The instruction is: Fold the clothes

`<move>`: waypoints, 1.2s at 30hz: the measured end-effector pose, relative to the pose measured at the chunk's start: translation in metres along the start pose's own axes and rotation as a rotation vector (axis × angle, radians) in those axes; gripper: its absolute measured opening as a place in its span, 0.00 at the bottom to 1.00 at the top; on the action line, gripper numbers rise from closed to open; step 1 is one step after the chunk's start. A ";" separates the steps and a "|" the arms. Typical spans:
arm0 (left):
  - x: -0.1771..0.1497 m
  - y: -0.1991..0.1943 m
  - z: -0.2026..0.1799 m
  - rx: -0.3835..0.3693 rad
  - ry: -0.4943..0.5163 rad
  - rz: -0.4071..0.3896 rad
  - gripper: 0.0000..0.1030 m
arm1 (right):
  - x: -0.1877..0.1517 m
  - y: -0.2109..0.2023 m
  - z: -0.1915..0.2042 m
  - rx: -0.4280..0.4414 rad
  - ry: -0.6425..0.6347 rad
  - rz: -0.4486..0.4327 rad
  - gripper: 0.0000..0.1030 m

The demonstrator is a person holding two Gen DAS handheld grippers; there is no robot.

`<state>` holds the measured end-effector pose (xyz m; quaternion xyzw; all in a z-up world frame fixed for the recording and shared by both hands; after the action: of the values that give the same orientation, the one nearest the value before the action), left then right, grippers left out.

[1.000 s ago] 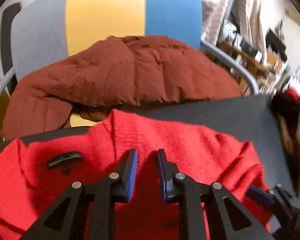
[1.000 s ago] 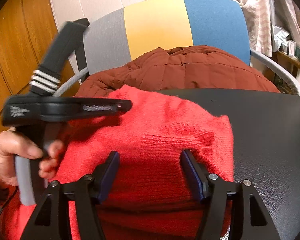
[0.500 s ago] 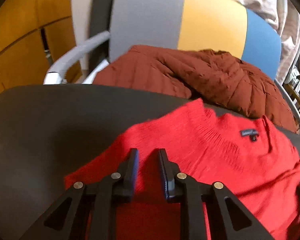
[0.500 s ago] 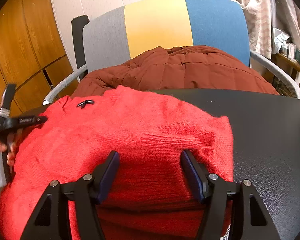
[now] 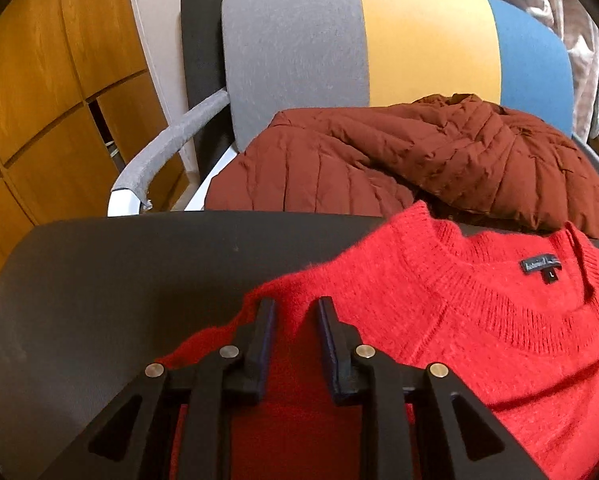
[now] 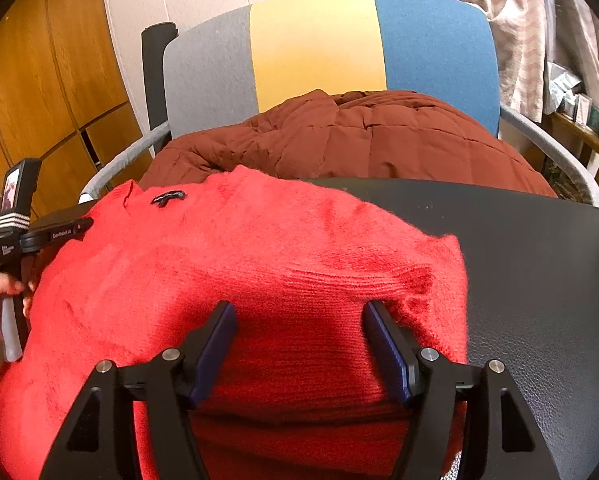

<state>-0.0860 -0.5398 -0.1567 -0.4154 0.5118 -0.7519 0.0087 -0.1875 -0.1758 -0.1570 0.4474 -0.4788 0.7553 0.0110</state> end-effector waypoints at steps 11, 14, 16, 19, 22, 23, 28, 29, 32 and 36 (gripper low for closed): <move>-0.077 -0.122 0.067 -0.167 -0.148 -0.023 0.26 | 0.005 -0.007 0.007 0.022 -0.018 0.041 0.77; -0.124 -0.148 0.080 -0.233 -0.159 0.008 0.30 | 0.004 -0.034 0.007 0.087 0.022 0.036 0.81; -0.154 -0.160 0.088 -0.266 -0.170 0.034 0.30 | -0.004 -0.059 0.002 0.135 0.055 0.007 0.82; -0.197 -0.172 0.094 -0.307 -0.182 0.077 0.34 | -0.027 -0.092 -0.015 0.212 0.116 0.017 0.84; -0.234 -0.184 0.094 -0.347 -0.199 0.108 0.34 | -0.058 -0.117 -0.037 0.258 0.177 0.062 0.84; -0.246 -0.188 0.094 -0.360 -0.205 0.118 0.35 | -0.072 -0.127 -0.045 0.263 0.194 0.077 0.84; -0.287 -0.213 0.096 -0.444 -0.302 0.131 0.35 | -0.147 -0.169 -0.074 0.298 0.287 0.152 0.84; -0.292 -0.217 0.092 -0.437 -0.293 0.125 0.35 | -0.161 -0.176 -0.075 0.313 0.303 0.159 0.85; -0.308 -0.232 0.082 -0.429 -0.274 0.112 0.35 | -0.195 -0.203 -0.064 0.360 0.291 0.112 0.85; -0.326 -0.246 0.077 -0.430 -0.268 0.110 0.35 | -0.221 -0.220 -0.039 0.389 0.240 0.099 0.80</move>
<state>0.2774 -0.3385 -0.1566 -0.4754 0.6758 -0.5626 0.0288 0.0172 0.0625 -0.1575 0.3242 -0.3409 0.8807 -0.0554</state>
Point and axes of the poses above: each gripper's, at about its wrist camera, not at the fingertips, and y roughly the way its jaws point, z to its left, x to its top, the point moved 1 cm from there along y, roughly the way its jaws point, and after that the axes turned 2 degrees about z, right-handed, at the moved point
